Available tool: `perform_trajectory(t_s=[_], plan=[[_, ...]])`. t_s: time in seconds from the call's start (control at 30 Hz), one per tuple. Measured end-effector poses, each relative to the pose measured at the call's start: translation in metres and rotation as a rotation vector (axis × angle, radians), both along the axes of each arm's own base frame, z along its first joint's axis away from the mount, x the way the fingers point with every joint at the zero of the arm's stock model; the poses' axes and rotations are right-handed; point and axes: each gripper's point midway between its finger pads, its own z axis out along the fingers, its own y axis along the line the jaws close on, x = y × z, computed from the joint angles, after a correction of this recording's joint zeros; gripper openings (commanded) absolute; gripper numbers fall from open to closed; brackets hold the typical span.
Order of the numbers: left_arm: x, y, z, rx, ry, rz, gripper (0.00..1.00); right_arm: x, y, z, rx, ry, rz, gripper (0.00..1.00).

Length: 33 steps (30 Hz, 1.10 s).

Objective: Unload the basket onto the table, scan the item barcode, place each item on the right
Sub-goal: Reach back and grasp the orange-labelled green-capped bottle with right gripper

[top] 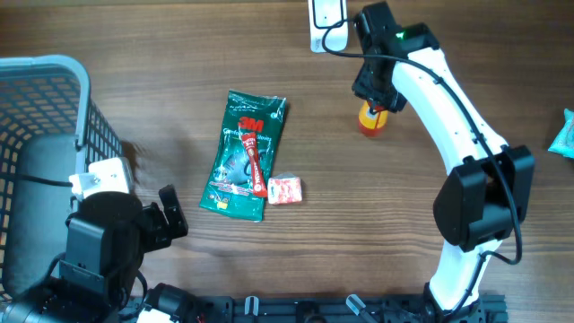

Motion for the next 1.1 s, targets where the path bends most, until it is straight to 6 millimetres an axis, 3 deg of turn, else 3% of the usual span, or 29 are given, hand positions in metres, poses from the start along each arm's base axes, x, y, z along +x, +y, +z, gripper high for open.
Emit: perform_trajectory(t_s=[0.03,0.13,0.17,0.2,0.27,0.37,0.43,0.5,0.57,0.63,0.73,0.83,0.93,1.03,1.1], plan=[[0.0,0.0,0.0,0.0,0.0,0.0,1.0,-0.004,-0.004,-0.005,-0.009,0.007,-0.045,0.47],[0.0,0.0,0.0,0.0,0.0,0.0,1.0,-0.013,-0.012,-0.016,-0.011,-0.016,-0.227,0.54],[0.0,0.0,0.0,0.0,0.0,0.0,1.0,-0.013,-0.014,-0.017,-0.014,-0.026,-0.27,0.61],[0.0,0.0,0.0,0.0,0.0,0.0,1.0,-0.013,-0.015,-0.017,-0.01,-0.039,-0.314,0.79],[0.0,0.0,0.0,0.0,0.0,0.0,1.0,-0.012,-0.014,-0.017,0.005,-0.049,-0.354,0.97],[0.0,0.0,0.0,0.0,0.0,0.0,1.0,-0.015,-0.005,-0.004,0.079,-0.059,-0.373,1.0],[0.0,0.0,0.0,0.0,0.0,0.0,1.0,-0.019,-0.005,0.049,0.172,-0.167,-0.376,1.0],[0.0,0.0,0.0,0.0,0.0,0.0,1.0,-0.024,-0.019,0.096,0.238,-0.277,-0.399,1.0],[0.0,0.0,0.0,0.0,0.0,0.0,1.0,-0.031,-0.065,0.146,0.285,-0.411,-0.493,1.0],[0.0,0.0,0.0,0.0,-0.001,0.0,1.0,-0.027,-0.103,0.155,0.325,-0.44,-0.538,1.0],[0.0,0.0,0.0,0.0,0.0,0.0,1.0,-0.014,-0.133,0.119,0.444,-0.335,-0.513,1.0],[0.0,0.0,0.0,0.0,0.0,0.0,1.0,-0.003,-0.139,0.071,0.605,-0.19,-0.451,1.0],[0.0,0.0,0.0,0.0,0.0,0.0,1.0,0.01,-0.119,0.042,0.723,-0.113,-0.36,0.99],[0.0,0.0,0.0,0.0,0.0,0.0,1.0,0.016,-0.093,-0.029,0.915,0.091,-0.353,1.0],[0.0,0.0,0.0,0.0,0.0,0.0,1.0,0.009,-0.073,-0.076,1.002,0.218,-0.345,1.0]])
